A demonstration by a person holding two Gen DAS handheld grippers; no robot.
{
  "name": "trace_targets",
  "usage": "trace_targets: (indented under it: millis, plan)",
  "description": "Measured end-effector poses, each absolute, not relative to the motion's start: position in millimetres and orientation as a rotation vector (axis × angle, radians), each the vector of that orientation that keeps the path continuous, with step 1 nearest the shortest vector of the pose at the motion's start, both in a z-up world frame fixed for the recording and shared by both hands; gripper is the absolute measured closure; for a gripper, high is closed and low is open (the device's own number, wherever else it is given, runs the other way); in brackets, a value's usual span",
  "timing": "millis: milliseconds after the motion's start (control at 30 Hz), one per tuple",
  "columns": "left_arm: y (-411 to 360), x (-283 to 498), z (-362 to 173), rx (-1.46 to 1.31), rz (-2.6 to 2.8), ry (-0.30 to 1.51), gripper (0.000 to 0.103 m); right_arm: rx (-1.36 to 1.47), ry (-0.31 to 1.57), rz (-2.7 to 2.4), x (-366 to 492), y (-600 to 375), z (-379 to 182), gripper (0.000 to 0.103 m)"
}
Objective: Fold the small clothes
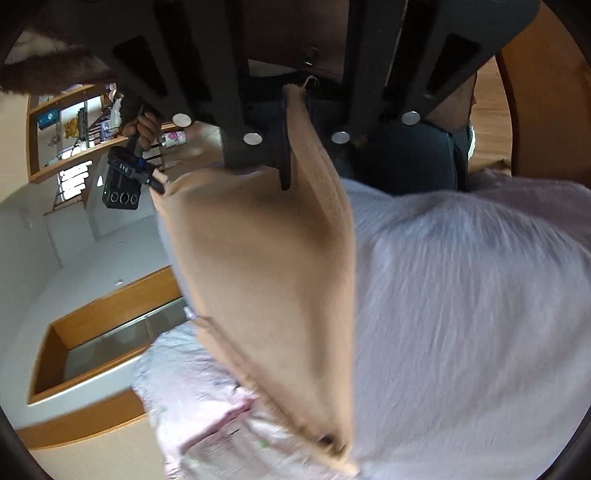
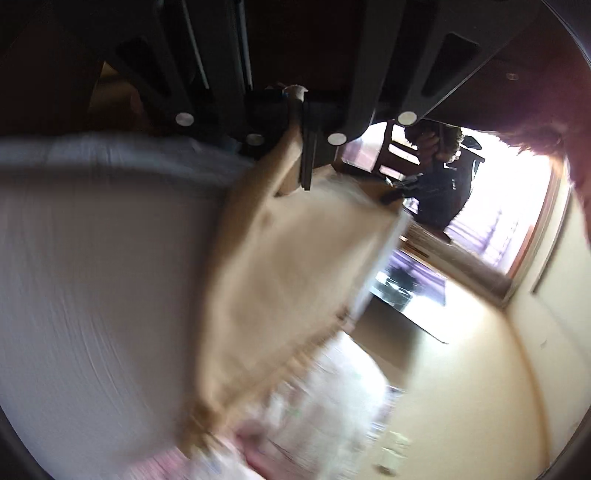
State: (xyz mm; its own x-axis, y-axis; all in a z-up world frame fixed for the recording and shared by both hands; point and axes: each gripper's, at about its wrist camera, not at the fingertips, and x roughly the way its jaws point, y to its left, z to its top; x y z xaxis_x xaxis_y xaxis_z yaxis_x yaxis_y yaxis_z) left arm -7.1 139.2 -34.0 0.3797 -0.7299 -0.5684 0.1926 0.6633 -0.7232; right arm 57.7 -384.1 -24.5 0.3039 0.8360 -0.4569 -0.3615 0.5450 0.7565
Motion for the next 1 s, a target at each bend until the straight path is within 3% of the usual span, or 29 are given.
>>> trace_targets:
  millis: [133,300,467,633,667,767,833,900,933,967,1000]
  plan:
    - [147,21,33,-0.553,-0.651,0.856,0.098,0.566,0.77,0.879,103,-382,38,0.098]
    - [143,147,82,-0.53,-0.501,0.723,0.098,0.666,0.626,0.702,237,-371,71,0.098]
    - [130,286,50,-0.554,-0.33,0.845,0.098,0.764,0.814,0.395,372,-359,16,0.098]
    - [156,336,13,-0.692,-0.283,0.933,0.098,0.844,0.97,0.284,430,-353,-26,0.097]
    - [166,337,9,-0.76,-0.312,0.931,0.098,0.847,0.985,0.281,435,-351,-29,0.093]
    - [183,343,7,-0.873,-0.36,0.925,0.097,0.846,0.994,0.281,445,-347,-33,0.058]
    - [197,343,6,-0.986,-0.395,0.9,0.095,0.853,0.96,0.281,448,-346,-29,0.046]
    - [211,336,11,-1.005,-0.339,0.836,0.075,0.861,0.934,0.269,457,-346,-25,0.035]
    - [216,333,16,-0.991,-0.302,0.805,0.043,0.861,0.925,0.262,460,-347,-23,0.035]
    - [228,325,25,-0.976,-0.246,0.742,0.025,0.849,0.915,0.249,462,-348,-22,0.035]
    - [233,320,28,-0.97,-0.229,0.717,0.025,0.844,0.914,0.244,462,-349,-21,0.035]
